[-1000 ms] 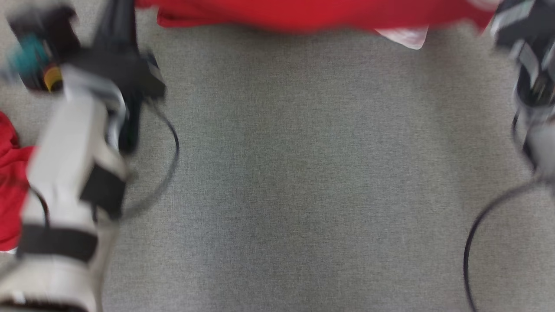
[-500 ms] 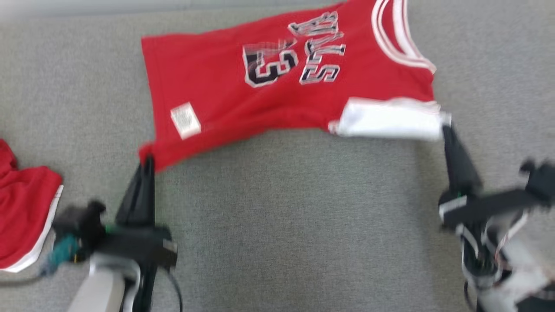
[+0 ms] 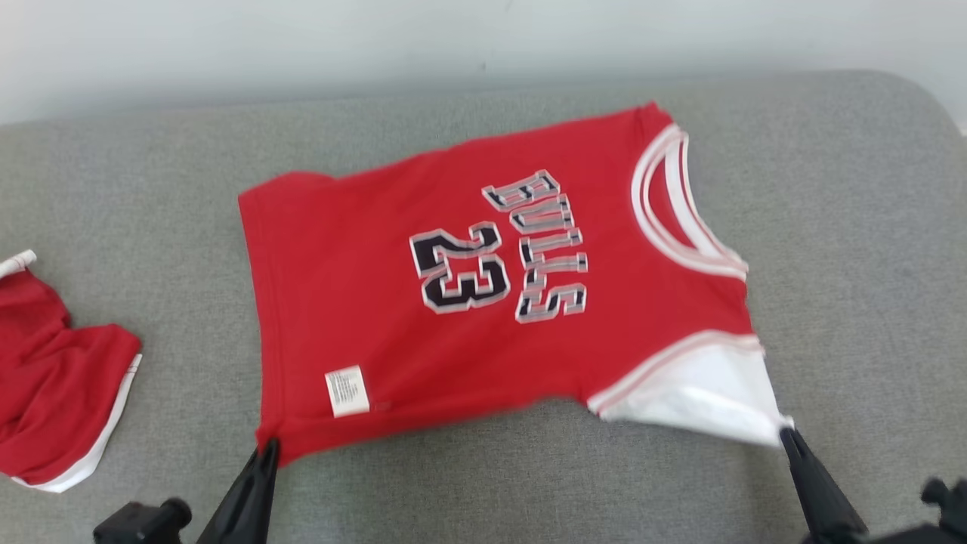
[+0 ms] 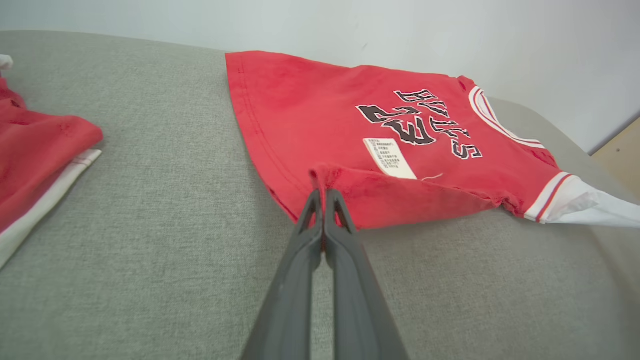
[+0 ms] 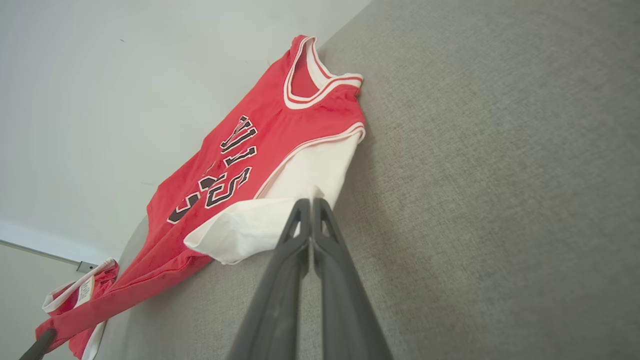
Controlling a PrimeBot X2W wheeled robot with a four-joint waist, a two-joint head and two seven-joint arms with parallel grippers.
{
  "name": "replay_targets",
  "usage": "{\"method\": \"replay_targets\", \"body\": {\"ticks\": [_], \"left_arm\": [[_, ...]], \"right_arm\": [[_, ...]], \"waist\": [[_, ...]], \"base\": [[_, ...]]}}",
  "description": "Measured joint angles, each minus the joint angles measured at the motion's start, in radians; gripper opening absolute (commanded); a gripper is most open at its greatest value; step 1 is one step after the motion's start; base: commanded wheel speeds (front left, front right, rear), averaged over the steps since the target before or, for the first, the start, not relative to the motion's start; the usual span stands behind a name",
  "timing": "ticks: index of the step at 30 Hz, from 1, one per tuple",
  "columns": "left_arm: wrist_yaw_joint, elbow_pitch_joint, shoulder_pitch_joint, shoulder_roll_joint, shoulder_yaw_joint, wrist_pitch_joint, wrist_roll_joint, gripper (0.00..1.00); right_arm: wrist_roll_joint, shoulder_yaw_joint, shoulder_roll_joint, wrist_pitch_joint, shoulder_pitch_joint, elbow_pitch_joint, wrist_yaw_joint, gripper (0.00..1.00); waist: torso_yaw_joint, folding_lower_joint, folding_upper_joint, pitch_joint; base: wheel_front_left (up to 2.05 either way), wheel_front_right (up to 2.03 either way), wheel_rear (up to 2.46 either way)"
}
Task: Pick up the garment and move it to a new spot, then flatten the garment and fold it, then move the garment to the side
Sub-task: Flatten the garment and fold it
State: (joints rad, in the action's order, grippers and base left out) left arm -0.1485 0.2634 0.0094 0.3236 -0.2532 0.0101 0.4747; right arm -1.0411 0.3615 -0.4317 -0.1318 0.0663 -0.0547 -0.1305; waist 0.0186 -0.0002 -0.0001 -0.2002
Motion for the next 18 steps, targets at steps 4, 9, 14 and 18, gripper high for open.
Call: {"method": "replay_targets", "body": {"ticks": [4,9,14,18], "left_arm": [[-0.014,0.063,0.071,0.03,0.009,0.054,0.021,0.0],[-0.04,0.125,0.151,0.057,0.017,0.116,0.041,0.0],[-0.054,0.173,0.218,0.086,0.015,0.188,0.062,0.0],[-0.065,0.219,0.252,0.11,0.018,0.236,0.077,0.0]], "right_arm": [[0.046,-0.081,0.03,0.101,0.123,-0.095,0.0,0.0],[0.126,-0.165,0.106,0.265,0.264,-0.221,0.0,0.0],[0.211,-0.241,0.192,0.431,0.362,-0.337,0.0,0.0],[0.278,-0.304,0.256,0.52,0.395,-0.417,0.0,0.0]], "waist": [[0.004,-0.0001,0.0,0.02],[0.011,0.0001,0.0,0.04],[0.014,0.0001,0.0,0.052],[0.014,0.0,0.0,0.053]], "base": [[0.0,0.0,0.0],[0.0,0.0,0.0],[0.0,0.0,0.0],[0.0,0.0,0.0]]}}
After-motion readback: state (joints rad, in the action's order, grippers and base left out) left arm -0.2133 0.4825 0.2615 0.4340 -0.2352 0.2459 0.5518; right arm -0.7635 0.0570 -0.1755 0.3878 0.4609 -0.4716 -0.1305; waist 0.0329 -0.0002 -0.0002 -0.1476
